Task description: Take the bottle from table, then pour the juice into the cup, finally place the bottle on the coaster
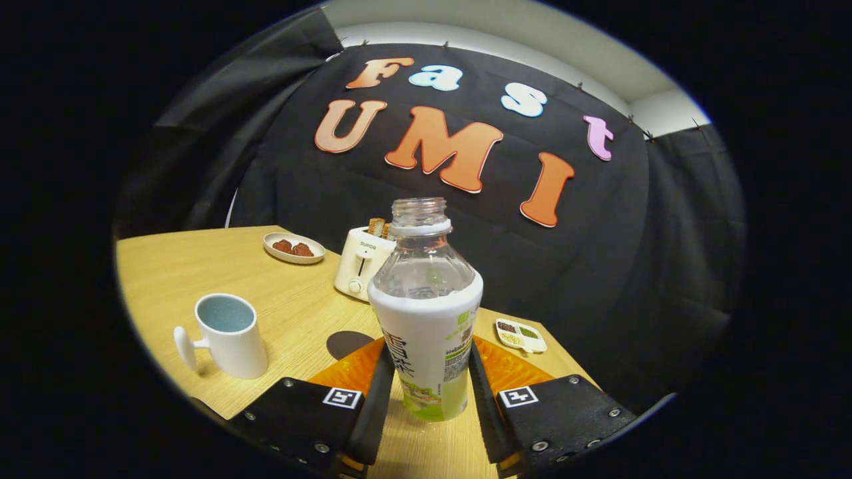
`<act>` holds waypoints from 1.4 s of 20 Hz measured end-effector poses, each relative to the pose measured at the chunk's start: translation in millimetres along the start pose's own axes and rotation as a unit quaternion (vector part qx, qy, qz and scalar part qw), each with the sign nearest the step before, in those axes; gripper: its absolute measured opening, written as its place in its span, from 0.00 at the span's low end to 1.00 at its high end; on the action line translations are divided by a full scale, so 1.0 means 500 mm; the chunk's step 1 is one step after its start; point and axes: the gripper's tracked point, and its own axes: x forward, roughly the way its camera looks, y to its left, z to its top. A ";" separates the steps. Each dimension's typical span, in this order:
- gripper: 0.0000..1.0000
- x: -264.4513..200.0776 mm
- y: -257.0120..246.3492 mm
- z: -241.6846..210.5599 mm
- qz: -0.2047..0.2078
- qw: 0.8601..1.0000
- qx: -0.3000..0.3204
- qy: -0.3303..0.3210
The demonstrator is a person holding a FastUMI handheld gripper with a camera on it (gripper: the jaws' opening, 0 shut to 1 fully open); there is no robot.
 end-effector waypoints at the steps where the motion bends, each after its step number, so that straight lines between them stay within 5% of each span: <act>1: 0.61 0.001 0.008 0.001 -0.001 1.000 -0.020 -0.001; 15: 0.60 0.015 0.087 0.027 -0.015 0.965 -0.255 -0.051; 28: 0.59 0.019 0.112 0.046 -0.048 0.900 -0.421 -0.103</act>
